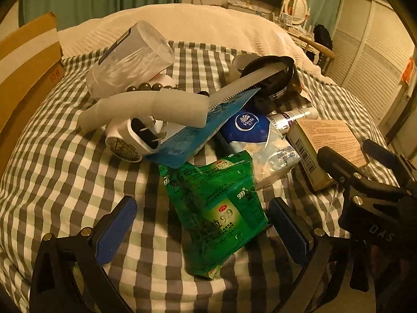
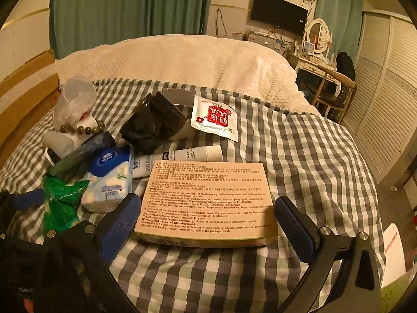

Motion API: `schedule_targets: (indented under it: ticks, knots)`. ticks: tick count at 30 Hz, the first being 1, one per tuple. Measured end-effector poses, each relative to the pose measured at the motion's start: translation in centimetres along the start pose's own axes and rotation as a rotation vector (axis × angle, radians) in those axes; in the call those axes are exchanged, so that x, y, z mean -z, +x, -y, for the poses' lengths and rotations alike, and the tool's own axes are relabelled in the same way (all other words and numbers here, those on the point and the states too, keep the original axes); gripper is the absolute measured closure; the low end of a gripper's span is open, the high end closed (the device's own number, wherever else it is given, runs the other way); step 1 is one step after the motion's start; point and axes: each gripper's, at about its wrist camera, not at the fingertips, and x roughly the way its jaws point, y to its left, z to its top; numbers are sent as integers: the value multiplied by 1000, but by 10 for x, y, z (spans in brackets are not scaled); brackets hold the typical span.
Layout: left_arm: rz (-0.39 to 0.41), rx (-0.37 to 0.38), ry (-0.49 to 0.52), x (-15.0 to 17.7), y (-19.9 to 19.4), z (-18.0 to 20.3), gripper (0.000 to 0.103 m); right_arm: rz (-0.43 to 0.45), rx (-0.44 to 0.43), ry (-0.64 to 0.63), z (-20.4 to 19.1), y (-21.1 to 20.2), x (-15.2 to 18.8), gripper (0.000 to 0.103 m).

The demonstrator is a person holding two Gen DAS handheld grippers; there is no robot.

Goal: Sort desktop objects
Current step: 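Grasp the green sachet with the left gripper, then grasp the tan medicine box with the right gripper and lift it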

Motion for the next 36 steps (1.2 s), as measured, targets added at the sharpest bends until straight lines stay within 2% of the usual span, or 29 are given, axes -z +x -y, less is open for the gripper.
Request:
schedule_targets:
  ticks: [1, 2, 3, 4, 5, 6, 9, 11, 14, 18, 20, 23, 25, 28, 32, 36]
  knots:
    - [-3, 1, 5, -1, 0, -1, 2, -1, -1, 0, 0, 1, 0, 0]
    - [-3, -5, 8, -2, 0, -3, 11, 0, -3, 2, 1, 1, 0, 0]
    - [-2, -26, 12, -3, 0, -4, 25, 2, -5, 5, 1, 1, -1, 0]
    - [-5, -30, 17, -5, 2, -7, 27, 4, -10, 10, 2, 2, -1, 0]
    - [-4, -15, 13, -5, 2, -10, 35, 4, -12, 14, 3, 2, -1, 0]
    - [1, -6, 6, -6, 1, -12, 49, 2, -6, 23, 5, 1, -3, 0]
    - [8, -1, -10, -7, -2, -17, 60, 2, 9, 64, 13, 0, -3, 0]
    - [12, 1, -13, -6, -6, -20, 63, 13, 14, 118, 23, -1, -5, 0]
    - [16, 5, -24, -4, -11, -21, 64, 55, -21, 224, 41, -10, -9, 0]
    - [18, 12, -19, 2, -21, -17, 65, 67, -63, 328, 59, -12, -7, 0]
    - [18, 14, -13, 1, -22, -15, 65, 83, -56, 317, 58, -18, -10, 0]
    - [11, 15, -18, -1, -21, -14, 65, 163, -99, 267, 50, -34, -15, 0]
    - [7, 11, -24, -2, -21, -15, 65, 193, -93, 244, 45, -42, -17, 0]
    - [8, 9, -29, 0, -25, -19, 65, 124, -32, 281, 53, -31, -15, 0]
    - [17, 9, -8, -1, -30, -13, 65, 12, -92, 443, 81, -6, -2, 0]
    - [13, 7, 7, -1, -30, -8, 65, -105, -128, 445, 74, 23, 8, 0]
